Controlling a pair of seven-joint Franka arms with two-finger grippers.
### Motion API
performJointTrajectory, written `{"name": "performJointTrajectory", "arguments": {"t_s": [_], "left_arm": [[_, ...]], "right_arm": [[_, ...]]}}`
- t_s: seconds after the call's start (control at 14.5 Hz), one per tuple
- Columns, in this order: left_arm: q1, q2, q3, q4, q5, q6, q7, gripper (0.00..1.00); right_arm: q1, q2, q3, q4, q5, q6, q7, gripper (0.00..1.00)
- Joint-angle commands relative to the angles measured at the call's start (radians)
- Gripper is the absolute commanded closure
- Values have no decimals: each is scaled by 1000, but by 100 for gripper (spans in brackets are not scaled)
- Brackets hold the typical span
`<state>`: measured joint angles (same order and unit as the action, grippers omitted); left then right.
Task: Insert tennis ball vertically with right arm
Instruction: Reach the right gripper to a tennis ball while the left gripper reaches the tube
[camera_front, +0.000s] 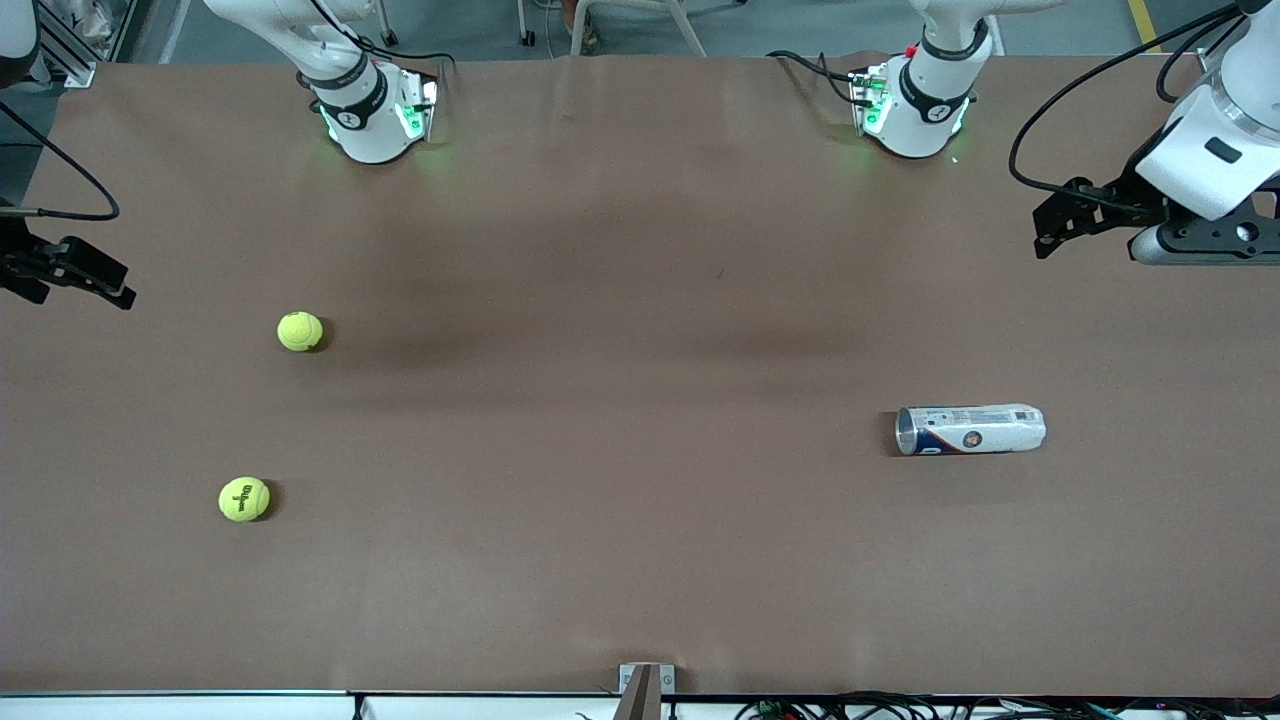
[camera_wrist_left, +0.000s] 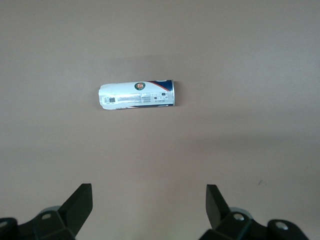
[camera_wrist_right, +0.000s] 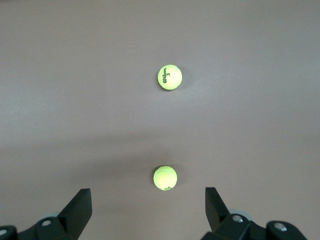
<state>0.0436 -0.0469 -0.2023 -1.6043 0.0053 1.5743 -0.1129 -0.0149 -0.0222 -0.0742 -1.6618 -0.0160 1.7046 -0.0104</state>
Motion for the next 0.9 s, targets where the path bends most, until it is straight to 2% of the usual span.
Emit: {"name": "performJointTrajectory", "arguments": {"t_s": [0.0,0.28,0.48,0.62,0.83], "left_arm": [[1,5,1,18,4,-8,10,0],[2,31,1,43,54,-8,39,0],[5,44,4,8,58,15,197,0],[25,54,3,-26,58,76,313,0],[45,108,3,-34,58,108,477,0]], "right_arm": [[-4,-31,5,-32,2,12,0,0],[-5,-31,4,-27,2,12,-2,0],[-2,-28,5,-29,2,14,-2,0],[-3,-25,4,-30,2,12,-2,0],[-5,-21,4,-41,2,9,-2,0]]}}
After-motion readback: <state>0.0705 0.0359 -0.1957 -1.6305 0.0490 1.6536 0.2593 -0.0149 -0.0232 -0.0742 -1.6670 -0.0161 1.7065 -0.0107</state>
